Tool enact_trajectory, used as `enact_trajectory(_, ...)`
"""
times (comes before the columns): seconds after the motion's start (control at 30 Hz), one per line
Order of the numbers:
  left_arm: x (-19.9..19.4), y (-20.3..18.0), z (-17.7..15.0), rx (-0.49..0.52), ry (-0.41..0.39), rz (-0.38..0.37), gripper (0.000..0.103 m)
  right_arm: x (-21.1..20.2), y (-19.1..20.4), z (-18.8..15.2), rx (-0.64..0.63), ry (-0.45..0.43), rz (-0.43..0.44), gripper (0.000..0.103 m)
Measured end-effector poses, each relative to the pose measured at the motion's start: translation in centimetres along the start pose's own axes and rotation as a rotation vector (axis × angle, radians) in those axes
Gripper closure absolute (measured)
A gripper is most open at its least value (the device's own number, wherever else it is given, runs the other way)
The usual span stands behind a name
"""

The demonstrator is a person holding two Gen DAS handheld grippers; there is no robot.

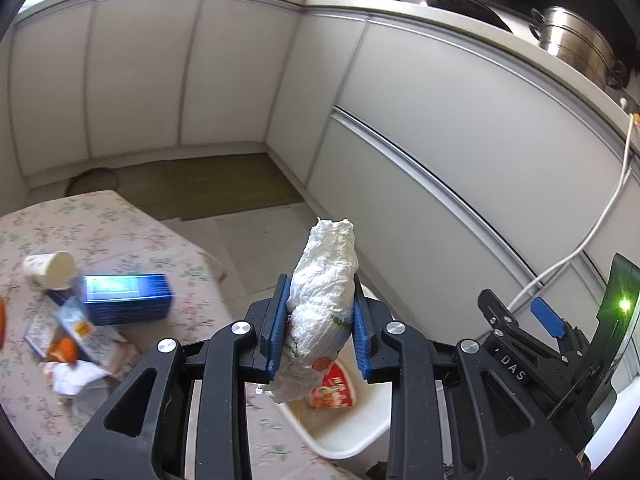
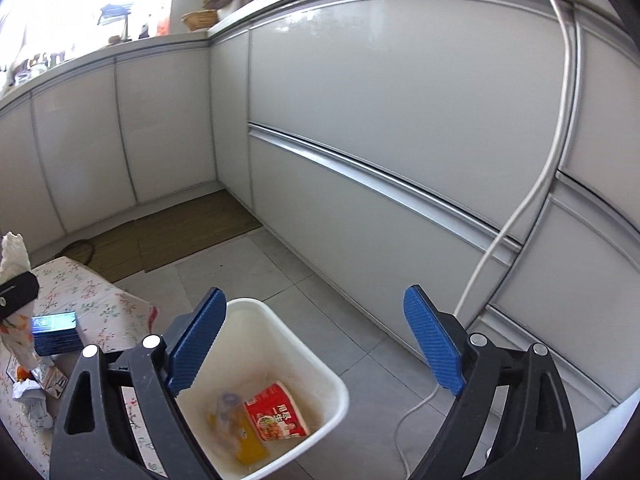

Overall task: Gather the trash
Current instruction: 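Lower the tissue bundle into the white bin and open the left tool, then grasp the crumpled white paper ball with the left tool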

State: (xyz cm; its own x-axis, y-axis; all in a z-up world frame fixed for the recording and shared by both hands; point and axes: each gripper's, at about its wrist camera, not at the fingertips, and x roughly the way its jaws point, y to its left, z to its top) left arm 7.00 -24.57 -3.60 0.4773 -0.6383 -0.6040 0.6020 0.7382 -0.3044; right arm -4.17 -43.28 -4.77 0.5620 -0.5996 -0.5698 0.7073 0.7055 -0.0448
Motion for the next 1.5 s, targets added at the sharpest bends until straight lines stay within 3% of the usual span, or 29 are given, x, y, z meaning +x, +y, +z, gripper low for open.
enact_trajectory(0.37,4.0,-3.9,-1.0,0.053,0.073,-0.087,0.071,0.3,-3.2,-0.4,0.049,0.005,-0.06,0.013)
enact_trajectory(0.43,4.4,-3.7,-1.1,0.047,0.09,-0.091,0.046,0.3,-3.4,-0.6,0.053,0.011,-0.065,0.012)
enact_trajectory(0.47,4.5,-3.7,-1.1,0.045,0.089,-0.085,0.041,0.3,-3.5,-0.6,0.053,0.011,-0.067,0.012)
enact_trajectory(0.67,4.0,-3.2,-1.2,0.041,0.08,-0.051,0.03,0.2,-3.0,-0.7,0.045,0.007,-0.059,0.01)
enact_trajectory(0.93,2.6,-2.0,-1.2,0.049,0.048,0.075,0.008,-0.6,-1.3,-0.6,0.012,-0.023,-0.041,0.007)
enact_trajectory(1.2,1.4,0.9,-2.0,0.039,0.063,0.19,0.007,-1.3,1.8,-0.7,-0.041,-0.03,-0.002,0.007)
enact_trajectory(1.5,-0.6,6.8,-2.9,-0.022,0.097,0.325,0.007,-2.3,7.9,-1.3,-0.158,-0.018,0.081,0.007)
